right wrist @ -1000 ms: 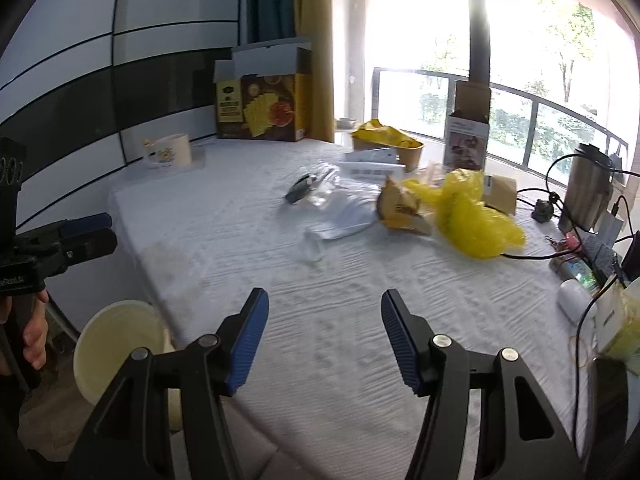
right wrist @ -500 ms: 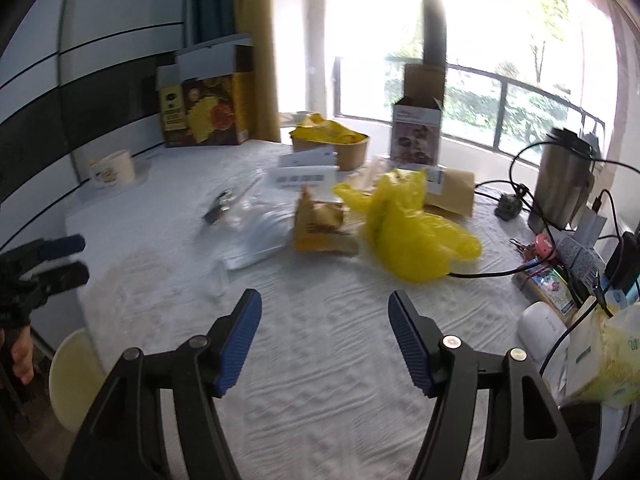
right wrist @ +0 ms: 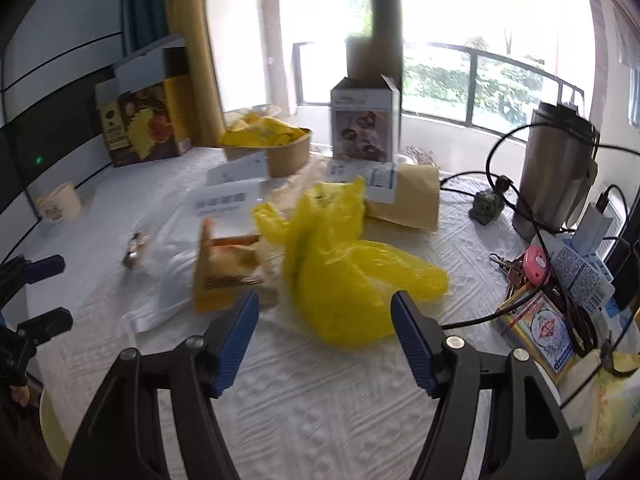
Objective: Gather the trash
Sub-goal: 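Grasp the yellow plastic bag with the right gripper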
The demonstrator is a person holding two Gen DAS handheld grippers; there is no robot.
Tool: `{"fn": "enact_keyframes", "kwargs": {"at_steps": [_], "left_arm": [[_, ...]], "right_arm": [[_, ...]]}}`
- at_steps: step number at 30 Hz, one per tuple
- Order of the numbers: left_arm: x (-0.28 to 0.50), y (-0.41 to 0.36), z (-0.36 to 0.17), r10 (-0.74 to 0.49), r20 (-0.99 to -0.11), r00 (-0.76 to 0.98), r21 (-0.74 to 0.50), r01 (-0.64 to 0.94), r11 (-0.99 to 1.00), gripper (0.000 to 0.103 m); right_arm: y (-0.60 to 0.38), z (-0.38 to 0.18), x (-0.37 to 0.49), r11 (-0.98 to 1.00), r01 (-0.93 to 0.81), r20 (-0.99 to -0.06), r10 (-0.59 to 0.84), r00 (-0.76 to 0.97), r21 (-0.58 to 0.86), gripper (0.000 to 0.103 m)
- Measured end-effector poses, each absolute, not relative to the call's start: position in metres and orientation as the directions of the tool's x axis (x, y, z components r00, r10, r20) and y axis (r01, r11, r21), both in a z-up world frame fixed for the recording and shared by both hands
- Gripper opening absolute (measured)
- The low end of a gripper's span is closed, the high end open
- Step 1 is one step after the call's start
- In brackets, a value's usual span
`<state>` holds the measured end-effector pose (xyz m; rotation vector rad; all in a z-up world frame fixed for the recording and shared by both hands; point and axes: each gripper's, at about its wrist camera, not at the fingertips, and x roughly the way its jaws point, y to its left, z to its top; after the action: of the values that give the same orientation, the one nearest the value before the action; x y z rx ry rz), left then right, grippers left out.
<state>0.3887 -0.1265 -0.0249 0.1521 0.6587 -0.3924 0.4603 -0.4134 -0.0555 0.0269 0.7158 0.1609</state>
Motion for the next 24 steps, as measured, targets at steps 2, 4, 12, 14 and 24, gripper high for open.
{"fn": "enact_keyframes", "kwargs": {"at_steps": [2, 4, 12, 14, 24], "left_arm": [[0.407, -0.12, -0.027, -0.295, -0.63, 0.718, 0.003, 0.383, 0.924, 0.082], [0.424, -0.112, -0.03, -0.282, -0.638, 0.716, -0.01, 0.359, 0.933, 0.082], [0.467, -0.091, -0.042, -0.279, -0.654, 0.703, -0.07, 0.311, 0.948, 0.082], [0.473, -0.088, -0.045, -0.275, -0.657, 0.702, -0.077, 0.301, 0.951, 0.082], [0.491, -0.09, -0.065, -0.316, -0.711, 0.627, -0.121, 0.334, 0.935, 0.061]], "right_arm": [[-0.417, -0.062, 0.47, 0.988, -0.123, -0.662, 0.155, 0.733, 0.095, 0.07], [-0.418, -0.067, 0.481, 0.989, -0.109, -0.677, 0.147, 0.721, 0.098, 0.07], [-0.413, -0.079, 0.507, 0.986, -0.103, -0.691, 0.166, 0.704, 0.131, 0.071], [-0.414, -0.084, 0.51, 0.979, -0.111, -0.693, 0.199, 0.693, 0.17, 0.071], [-0.408, -0.09, 0.509, 0.973, -0.14, -0.709, 0.229, 0.667, 0.182, 0.017]]}}
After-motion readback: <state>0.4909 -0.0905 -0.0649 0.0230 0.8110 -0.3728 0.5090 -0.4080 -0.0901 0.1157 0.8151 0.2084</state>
